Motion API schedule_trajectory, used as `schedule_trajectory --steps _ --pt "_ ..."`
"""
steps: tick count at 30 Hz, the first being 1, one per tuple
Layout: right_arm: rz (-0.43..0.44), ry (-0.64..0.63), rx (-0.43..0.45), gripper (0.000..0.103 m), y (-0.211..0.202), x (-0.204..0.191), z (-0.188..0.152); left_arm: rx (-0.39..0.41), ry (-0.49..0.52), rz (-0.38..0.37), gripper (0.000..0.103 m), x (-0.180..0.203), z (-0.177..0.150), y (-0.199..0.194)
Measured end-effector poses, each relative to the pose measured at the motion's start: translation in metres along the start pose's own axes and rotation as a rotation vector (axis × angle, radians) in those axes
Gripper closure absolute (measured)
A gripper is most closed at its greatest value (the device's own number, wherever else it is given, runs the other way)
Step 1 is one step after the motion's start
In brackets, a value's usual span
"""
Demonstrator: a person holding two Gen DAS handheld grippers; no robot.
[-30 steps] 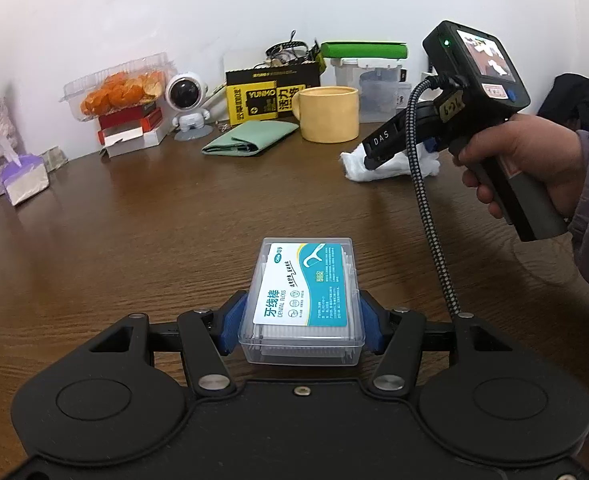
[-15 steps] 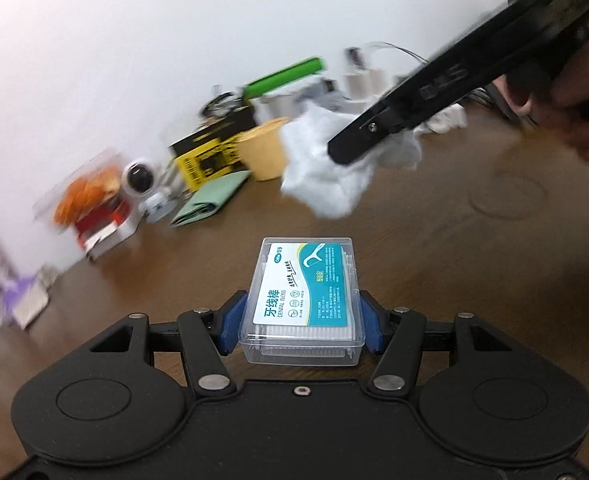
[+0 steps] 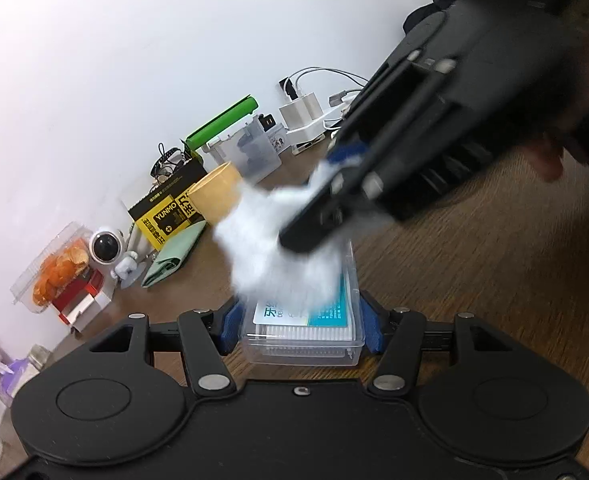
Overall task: Clean container
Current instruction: 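Hold the box in the left gripper while the right gripper wipes its lid with cotton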
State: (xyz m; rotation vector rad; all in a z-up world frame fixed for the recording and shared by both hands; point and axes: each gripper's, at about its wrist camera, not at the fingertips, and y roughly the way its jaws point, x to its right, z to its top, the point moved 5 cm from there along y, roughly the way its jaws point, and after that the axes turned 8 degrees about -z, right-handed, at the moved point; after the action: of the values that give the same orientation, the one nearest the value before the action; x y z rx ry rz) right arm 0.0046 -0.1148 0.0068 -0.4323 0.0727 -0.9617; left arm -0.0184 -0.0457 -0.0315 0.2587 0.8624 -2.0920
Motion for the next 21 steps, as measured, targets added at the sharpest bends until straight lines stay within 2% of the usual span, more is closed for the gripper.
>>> schedule_trajectory --steps 3,6,10,14,18,21 --pt "-0.055 0.086 -0.016 0.086 0.003 0.020 -0.003 -0.003 0.016 -0.002 0.046 0.004 0.001 0.001" --pt "0.017 0.135 -0.046 0.086 0.005 0.015 -0.002 -0.008 0.023 -0.005 0.046 0.005 0.001 0.001" --pt "0.124 0.083 -0.024 0.086 -0.002 -0.010 -0.005 0.001 -0.003 0.013 0.046 0.001 0.001 -0.001" --pt "0.073 0.080 -0.028 0.087 -0.007 -0.002 -0.012 -0.004 -0.003 0.023 0.046 -0.001 0.001 -0.001" --pt "-0.032 0.119 -0.044 0.087 0.000 0.025 -0.019 0.001 0.037 0.028 0.046 0.006 0.003 -0.001" --pt "-0.034 0.165 -0.006 0.087 0.000 0.036 -0.016 -0.005 0.045 0.029 0.046 0.007 0.003 -0.001"
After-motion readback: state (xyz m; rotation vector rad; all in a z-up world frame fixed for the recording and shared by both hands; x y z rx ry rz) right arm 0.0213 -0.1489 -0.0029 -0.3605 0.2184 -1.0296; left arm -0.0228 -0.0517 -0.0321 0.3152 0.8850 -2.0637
